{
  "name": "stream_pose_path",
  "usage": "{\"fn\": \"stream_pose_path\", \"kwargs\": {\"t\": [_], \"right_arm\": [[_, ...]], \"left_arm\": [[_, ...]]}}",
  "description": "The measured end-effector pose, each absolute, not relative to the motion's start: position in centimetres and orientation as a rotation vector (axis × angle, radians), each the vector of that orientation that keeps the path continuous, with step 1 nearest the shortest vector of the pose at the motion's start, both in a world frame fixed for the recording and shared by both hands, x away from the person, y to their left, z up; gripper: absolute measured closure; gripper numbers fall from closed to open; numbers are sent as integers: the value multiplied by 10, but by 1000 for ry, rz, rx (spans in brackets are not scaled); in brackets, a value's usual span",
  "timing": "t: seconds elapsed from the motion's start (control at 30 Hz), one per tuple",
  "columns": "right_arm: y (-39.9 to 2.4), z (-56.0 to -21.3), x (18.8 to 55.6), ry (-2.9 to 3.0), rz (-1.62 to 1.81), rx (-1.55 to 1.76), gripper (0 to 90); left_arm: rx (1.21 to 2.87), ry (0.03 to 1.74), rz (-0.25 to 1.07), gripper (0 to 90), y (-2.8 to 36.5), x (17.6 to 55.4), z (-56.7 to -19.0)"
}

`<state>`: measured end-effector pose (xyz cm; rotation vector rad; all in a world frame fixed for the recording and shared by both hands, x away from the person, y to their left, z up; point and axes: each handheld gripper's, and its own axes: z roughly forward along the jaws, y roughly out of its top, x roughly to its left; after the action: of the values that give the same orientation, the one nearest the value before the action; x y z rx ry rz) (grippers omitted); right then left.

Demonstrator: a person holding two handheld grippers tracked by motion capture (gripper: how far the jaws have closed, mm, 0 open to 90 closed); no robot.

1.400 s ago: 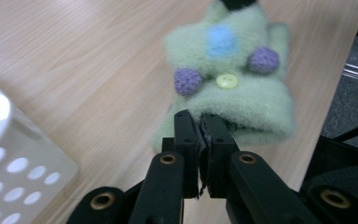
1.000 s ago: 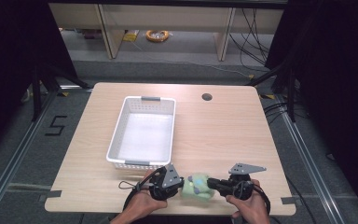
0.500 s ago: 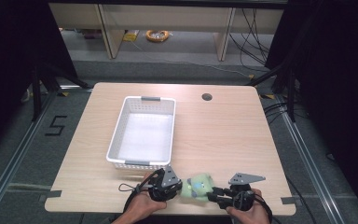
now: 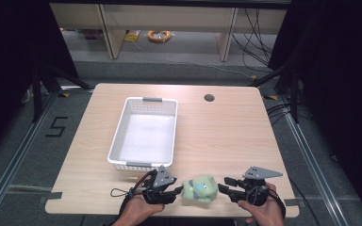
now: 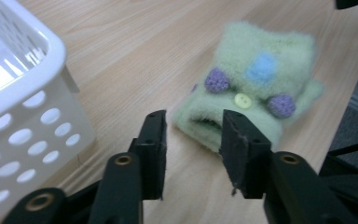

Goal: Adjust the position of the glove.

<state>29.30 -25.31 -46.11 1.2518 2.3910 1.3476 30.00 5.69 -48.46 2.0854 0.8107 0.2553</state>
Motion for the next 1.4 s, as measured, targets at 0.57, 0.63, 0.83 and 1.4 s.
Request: {"fn": "stream_pose_path", "kwargs": {"t": [0.57, 0.63, 0.83, 1.4], "right_arm": [[-228, -487, 327, 2574, 1139, 1383, 463], [-229, -491, 326, 2554, 1158, 1425, 463], [-228, -496, 325, 2554, 1169, 1445, 465], [-225, -505, 323, 2607, 1256, 1475, 501]], "left_arm": [[2063, 966, 59, 463, 39, 310, -498], [2080, 974, 61, 465, 40, 313, -500], [2104, 958, 52, 488, 36, 315, -503], [2081, 1002, -52, 485, 29, 318, -509]]}}
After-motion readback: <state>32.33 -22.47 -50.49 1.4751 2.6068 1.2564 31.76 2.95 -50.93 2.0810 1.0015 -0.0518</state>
